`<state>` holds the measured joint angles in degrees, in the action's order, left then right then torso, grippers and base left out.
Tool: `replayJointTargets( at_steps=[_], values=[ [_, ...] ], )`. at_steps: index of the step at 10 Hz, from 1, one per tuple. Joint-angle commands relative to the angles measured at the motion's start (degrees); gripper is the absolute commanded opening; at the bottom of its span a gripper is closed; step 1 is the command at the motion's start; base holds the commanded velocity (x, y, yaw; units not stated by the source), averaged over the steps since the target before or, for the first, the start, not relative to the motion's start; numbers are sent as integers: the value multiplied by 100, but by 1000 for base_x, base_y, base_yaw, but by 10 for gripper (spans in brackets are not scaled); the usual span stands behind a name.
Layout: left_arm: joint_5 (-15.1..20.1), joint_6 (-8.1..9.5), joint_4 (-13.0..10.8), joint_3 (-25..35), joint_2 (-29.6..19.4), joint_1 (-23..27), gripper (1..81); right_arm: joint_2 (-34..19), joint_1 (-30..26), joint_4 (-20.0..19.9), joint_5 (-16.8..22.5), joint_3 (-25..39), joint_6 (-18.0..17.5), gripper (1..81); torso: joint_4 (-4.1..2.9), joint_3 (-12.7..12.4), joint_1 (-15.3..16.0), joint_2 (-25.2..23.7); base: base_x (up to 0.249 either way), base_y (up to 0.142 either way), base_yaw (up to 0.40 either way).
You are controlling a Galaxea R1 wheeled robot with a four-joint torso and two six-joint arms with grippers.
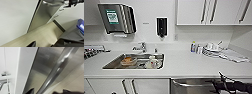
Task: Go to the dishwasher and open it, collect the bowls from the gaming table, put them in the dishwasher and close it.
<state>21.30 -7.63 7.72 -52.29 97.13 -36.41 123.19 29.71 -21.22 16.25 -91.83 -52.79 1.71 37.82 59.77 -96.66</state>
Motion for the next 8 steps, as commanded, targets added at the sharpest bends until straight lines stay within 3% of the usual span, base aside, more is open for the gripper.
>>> replayJointTargets(
  at_steps=[1, 2, 4, 6, 8],
  values=[
    [138, -19, 55, 96, -194, 543, 811, 130, -1164, 57, 1249, -580, -997, 811, 0, 0, 0, 0, 0, 0, 0],
    [137, -19, 55, 96, -202, 543, 811, 226, -1251, 379, 1607, -685, -1457, 811, 0, 0, 0, 0, 0, 0, 0],
    [138, -19, 46, 96, -185, 543, 811, 349, -1392, 1562, 2231, -530, -2888, 811, 0, 0, 0, 0, 0, 0, 0],
    [138, -19, 46, 96, -176, 543, 811, 332, -1375, 2430, 2374, -167, -4073, 811, 0, 0, 0, 0, 0, 0, 0],
    [138, -19, 46, 96, -185, 543, 811, 438, -1313, 2975, 2365, -44, -4794, 811, 0, 0, 0, 0, 0, 0, 0]
  ],
)
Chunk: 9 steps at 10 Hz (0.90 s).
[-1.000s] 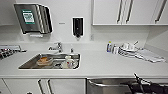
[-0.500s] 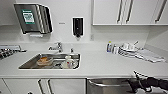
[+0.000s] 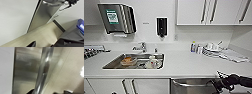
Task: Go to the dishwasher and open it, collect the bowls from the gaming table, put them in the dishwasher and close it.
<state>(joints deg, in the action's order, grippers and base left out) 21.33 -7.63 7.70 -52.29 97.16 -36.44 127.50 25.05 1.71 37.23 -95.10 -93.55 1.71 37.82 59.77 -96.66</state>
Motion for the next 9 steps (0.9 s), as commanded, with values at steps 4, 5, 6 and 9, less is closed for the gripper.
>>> replayJointTargets(
  at_steps=[4, 5, 6, 9],
  values=[
    [169, -37, 47, 96, -231, 545, 811, 514, -795, 910, 267, -15, -963, 811, 0, 2, 0, 0, 0, 0, 0],
    [178, -45, 47, 96, -231, 545, 811, 672, -725, 902, 259, -234, -972, 811, 0, 2, 0, 0, 0, 0, 0],
    [187, -45, 56, 104, -231, 545, 811, 779, -637, 902, 233, -427, -980, 811, 0, 2, 0, 0, 0, 0, 0],
    [187, -45, 47, 113, -214, 545, 811, 745, -400, 893, 188, -596, -1226, 811, 0, 5, 0, 0, 0, 0, 0]
  ],
)
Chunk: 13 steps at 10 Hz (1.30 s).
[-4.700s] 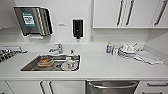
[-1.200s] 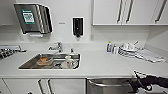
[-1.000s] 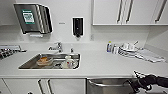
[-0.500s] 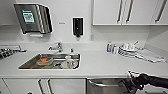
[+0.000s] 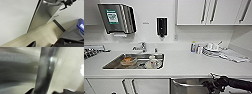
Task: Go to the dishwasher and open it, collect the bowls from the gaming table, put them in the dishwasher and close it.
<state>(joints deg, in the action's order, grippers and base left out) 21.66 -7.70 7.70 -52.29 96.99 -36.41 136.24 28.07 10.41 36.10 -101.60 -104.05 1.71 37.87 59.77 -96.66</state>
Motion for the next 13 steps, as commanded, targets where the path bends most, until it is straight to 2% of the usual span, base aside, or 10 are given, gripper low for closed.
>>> replayJointTargets(
  at_steps=[1, 5, 8, 11, 13],
  values=[
    [154, -38, 56, 122, -179, 543, 811, -174, -632, 31, 301, 45, -248, 811, 0, 0, 0, 0, 0, 0, 0],
    [154, -38, 47, 122, -135, 543, 811, -622, -517, 31, 425, 484, -336, 811, 0, 0, 0, 0, 0, 0, 0],
    [154, -38, 47, 131, -91, 543, 811, -1009, -386, 154, 943, 844, -336, 811, 0, 0, 0, 0, 0, 0, 0],
    [154, -38, 47, 131, -91, 543, 811, -965, -78, 259, 979, 827, -370, 811, 0, 0, 0, 0, 0, 0, 0],
    [154, -38, 47, 131, -100, 543, 811, -938, 89, 488, 978, 862, -555, 811, 0, 0, 0, 0, 0, 0, 0]
  ],
)
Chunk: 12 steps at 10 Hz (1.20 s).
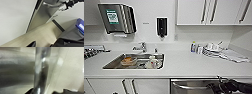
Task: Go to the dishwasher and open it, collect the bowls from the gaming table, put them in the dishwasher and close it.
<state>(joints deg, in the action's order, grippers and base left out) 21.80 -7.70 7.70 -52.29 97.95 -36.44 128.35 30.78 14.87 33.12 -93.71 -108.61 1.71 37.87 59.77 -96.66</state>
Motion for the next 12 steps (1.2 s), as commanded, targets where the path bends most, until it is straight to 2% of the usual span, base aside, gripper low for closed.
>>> replayJointTargets(
  at_steps=[1, 12],
  values=[
    [141, -38, 47, 122, -187, 545, 811, -176, -138, 95, 1276, 99, -135, 811, 0, -2, 0, 0, 0, 0, 0],
    [141, -21, 65, 139, -135, 545, 811, -422, -93, 121, 1205, 310, -126, 811, 0, 0, 5, 4, -12, 0, 0]
  ],
)
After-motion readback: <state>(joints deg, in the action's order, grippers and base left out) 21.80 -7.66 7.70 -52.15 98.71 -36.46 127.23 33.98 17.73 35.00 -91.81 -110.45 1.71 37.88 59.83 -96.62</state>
